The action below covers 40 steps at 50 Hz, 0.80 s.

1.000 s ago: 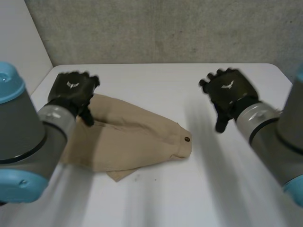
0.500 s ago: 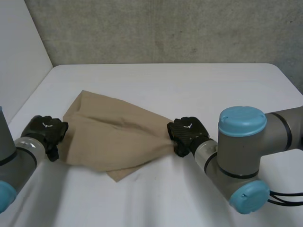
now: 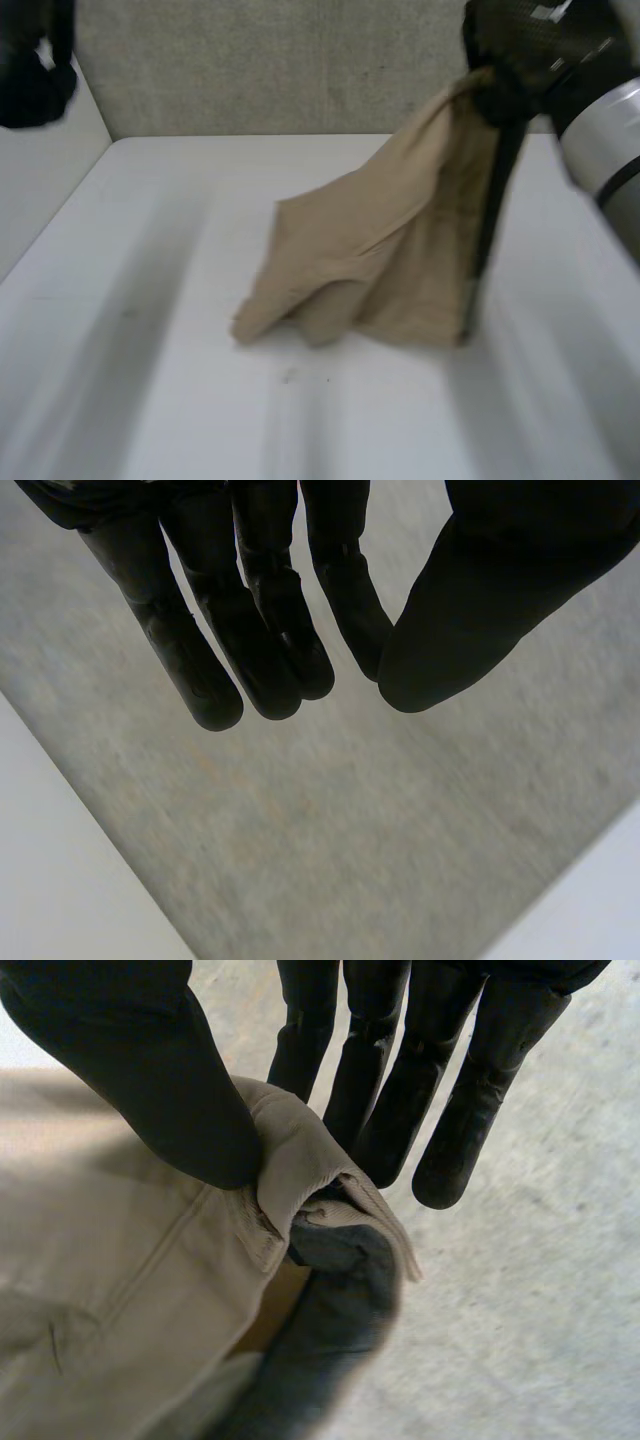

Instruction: Fold the shorts.

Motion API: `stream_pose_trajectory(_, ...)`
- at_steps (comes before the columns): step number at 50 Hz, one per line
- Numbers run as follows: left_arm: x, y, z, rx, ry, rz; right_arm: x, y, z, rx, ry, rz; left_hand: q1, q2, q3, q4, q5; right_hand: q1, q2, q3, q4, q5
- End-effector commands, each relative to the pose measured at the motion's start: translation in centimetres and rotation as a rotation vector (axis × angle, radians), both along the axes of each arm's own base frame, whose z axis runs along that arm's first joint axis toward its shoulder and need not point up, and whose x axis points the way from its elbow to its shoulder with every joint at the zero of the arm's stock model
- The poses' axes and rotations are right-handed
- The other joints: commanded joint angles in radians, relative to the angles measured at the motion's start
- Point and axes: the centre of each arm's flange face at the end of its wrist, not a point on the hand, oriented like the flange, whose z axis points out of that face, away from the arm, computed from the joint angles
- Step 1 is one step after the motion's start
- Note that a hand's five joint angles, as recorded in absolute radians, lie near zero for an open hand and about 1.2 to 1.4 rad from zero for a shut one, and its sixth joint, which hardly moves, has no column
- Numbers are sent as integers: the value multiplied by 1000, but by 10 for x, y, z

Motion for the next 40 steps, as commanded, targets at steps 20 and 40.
stream_pose_trajectory(20,-82,4,-207,781,-94,-258,0,-20,-41,139,161,-8,-740,-783,-778,-781,-729,446,226,217,206,289)
stream_pose_trajectory(40,-148,7,-269,890,-134,-369,-12,15,16,-7,45,-10,-737,-780,-775,-778,-726,446,226,217,206,289)
